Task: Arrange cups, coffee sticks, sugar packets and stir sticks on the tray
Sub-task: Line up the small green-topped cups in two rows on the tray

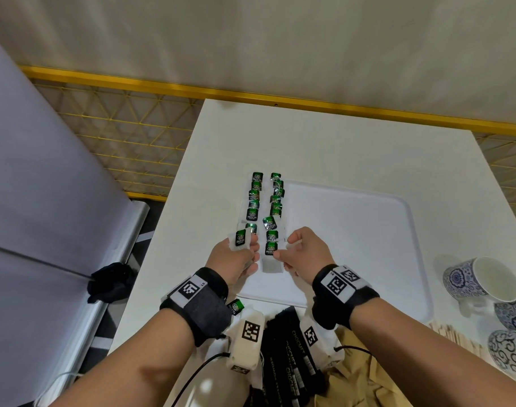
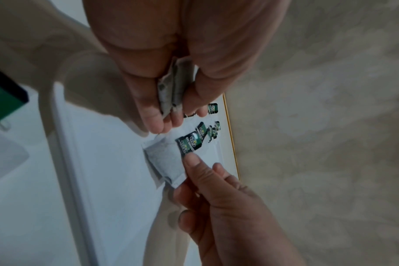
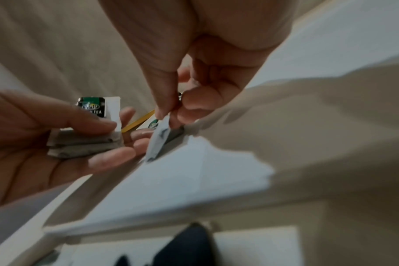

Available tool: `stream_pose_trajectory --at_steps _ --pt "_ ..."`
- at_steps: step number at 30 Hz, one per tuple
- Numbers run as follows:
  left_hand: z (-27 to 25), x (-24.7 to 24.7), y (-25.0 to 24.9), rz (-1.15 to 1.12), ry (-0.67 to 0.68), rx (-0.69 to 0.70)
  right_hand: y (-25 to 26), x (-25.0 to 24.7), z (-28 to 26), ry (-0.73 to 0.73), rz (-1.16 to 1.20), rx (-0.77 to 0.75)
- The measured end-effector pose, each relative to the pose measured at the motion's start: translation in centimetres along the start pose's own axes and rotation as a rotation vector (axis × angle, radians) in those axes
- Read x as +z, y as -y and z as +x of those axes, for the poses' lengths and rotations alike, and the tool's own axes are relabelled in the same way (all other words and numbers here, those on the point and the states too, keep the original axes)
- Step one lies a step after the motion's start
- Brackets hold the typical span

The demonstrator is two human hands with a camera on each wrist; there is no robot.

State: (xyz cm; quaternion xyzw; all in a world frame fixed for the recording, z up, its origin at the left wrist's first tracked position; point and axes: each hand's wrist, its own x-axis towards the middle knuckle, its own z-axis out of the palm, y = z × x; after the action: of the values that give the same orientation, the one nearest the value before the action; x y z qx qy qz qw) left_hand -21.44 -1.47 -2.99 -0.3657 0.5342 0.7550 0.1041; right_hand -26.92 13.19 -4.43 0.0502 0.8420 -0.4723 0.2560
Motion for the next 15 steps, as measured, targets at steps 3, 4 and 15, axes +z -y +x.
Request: stream_pose_trajectory --at_steps 3,4,15 --pt "-0.1 0.1 -0.1 -0.002 0.003 0.005 0.1 -0.1 0.1 -0.018 -0.155 -0.036" --pt "-0.1 0.0 -0.2 -0.007 0.004 0.008 0.0 -0.2 0.2 -0.032 -0.194 -0.054" --pt "1.3 0.7 -1.2 -0.007 -0.038 0.073 -0.3 -0.7 1.7 -0.058 -0.271 -0.126"
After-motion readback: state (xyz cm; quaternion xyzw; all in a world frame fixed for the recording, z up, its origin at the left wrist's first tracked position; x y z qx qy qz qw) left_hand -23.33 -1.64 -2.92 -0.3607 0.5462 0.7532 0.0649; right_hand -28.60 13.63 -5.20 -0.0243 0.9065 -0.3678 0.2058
